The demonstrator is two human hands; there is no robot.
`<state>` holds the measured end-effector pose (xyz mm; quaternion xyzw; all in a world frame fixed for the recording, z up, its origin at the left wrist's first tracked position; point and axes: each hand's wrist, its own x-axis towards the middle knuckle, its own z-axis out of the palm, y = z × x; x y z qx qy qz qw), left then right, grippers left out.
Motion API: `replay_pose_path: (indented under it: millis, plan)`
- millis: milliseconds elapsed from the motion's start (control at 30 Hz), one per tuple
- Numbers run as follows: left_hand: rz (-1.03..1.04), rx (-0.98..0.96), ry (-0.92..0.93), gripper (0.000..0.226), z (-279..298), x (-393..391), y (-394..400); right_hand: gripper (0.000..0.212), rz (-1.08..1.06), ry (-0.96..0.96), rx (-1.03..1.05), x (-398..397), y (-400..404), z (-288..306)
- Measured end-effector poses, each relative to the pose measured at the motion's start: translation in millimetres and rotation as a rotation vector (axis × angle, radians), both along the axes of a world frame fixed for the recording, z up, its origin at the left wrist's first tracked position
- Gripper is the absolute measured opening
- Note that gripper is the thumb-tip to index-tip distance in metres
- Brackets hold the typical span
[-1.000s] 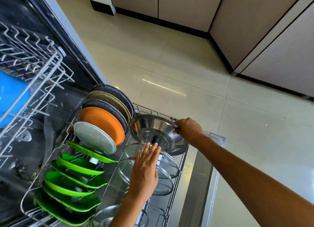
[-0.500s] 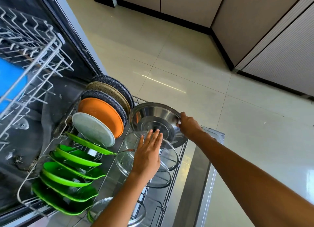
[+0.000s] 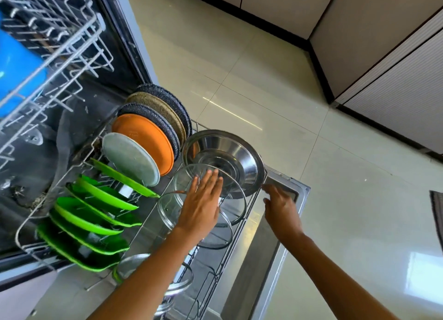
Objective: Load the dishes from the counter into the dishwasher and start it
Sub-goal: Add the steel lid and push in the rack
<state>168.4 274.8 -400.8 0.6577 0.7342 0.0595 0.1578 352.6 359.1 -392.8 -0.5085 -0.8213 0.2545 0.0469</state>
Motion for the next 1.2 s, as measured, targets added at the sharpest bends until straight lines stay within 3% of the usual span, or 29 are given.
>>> replay_pose_path:
  millis: [200, 267, 367, 467, 567, 633, 733, 900, 1200]
  plan:
    - [0.209, 0.103, -0.076, 0.056, -7.7, 58.6, -89.5, 0.06, 0.268, -0.141, -0.001, 16.9, -43.0, -15.4]
    - [0.219, 0.04, -0.075, 0.059, -11.2, 86.4, -118.3, 0.064, 0.351, -0.174, 0.059, 18.5, -53.6, -18.7]
    - [0.267, -0.107, -0.101, 0.083, -21.0, 132.2, -154.7, 0.076, 0.404, -0.179, 0.113, 24.3, -66.6, -22.9]
    - [0.371, -0.165, -0.093, 0.085, -33.1, 160.2, -175.0, 0.089, 0.593, -0.185, 0.168, 31.6, -72.8, -23.4]
    - [0.538, -0.207, -0.107, 0.097, -45.7, 183.2, -176.5, 0.088, 0.815, -0.243, 0.211, 43.8, -78.9, -25.3]
    - [0.631, -0.163, -0.048, 0.087, -49.2, 197.7, -170.0, 0.092, 0.872, -0.291, 0.228, 51.0, -80.8, -29.5]
    - [0.721, -0.108, -0.046, 0.077, -52.3, 210.8, -155.1, 0.096, 0.913, -0.294, 0.265, 59.0, -75.1, -43.0]
    - [0.787, -0.04, -0.119, 0.1, -56.9, 213.2, -133.0, 0.096, 0.999, -0.291, 0.301, 58.3, -63.8, -58.4]
    - [1.05, 0.005, -0.11, 0.096, -61.6, 186.5, -102.9, 0.091, 1.063, -0.266, 0.334, 5.3, -59.1, -62.3]
